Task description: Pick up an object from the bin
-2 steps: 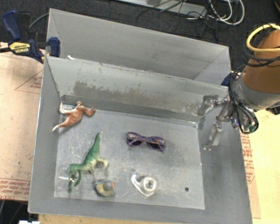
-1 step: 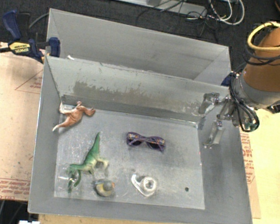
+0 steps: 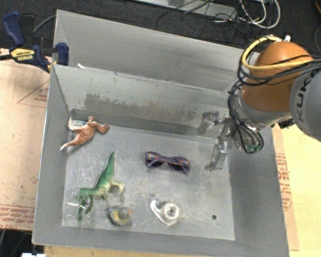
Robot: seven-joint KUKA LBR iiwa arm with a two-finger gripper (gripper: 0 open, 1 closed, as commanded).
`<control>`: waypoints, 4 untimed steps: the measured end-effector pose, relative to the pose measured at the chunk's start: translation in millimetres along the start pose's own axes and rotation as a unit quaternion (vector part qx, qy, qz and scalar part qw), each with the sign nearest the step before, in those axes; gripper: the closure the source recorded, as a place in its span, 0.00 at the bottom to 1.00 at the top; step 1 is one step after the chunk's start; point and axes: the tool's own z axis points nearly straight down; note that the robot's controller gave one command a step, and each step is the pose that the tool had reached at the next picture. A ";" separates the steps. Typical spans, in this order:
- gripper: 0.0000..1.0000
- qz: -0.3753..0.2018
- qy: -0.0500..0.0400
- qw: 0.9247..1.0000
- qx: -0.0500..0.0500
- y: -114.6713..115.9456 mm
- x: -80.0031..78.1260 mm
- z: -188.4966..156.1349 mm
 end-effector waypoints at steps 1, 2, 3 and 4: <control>0.00 -0.015 0.001 1.000 -0.003 74.4 36.2 24.3; 1.00 -0.085 -0.001 0.996 0.000 76.8 50.7 58.0; 1.00 -0.086 -0.001 0.996 0.000 76.8 50.7 58.0; 1.00 -0.097 -0.007 0.995 0.000 85.7 52.3 -23.3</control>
Offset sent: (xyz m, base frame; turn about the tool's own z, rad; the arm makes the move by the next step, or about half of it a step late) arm -0.0586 0.0704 -0.0582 -0.1717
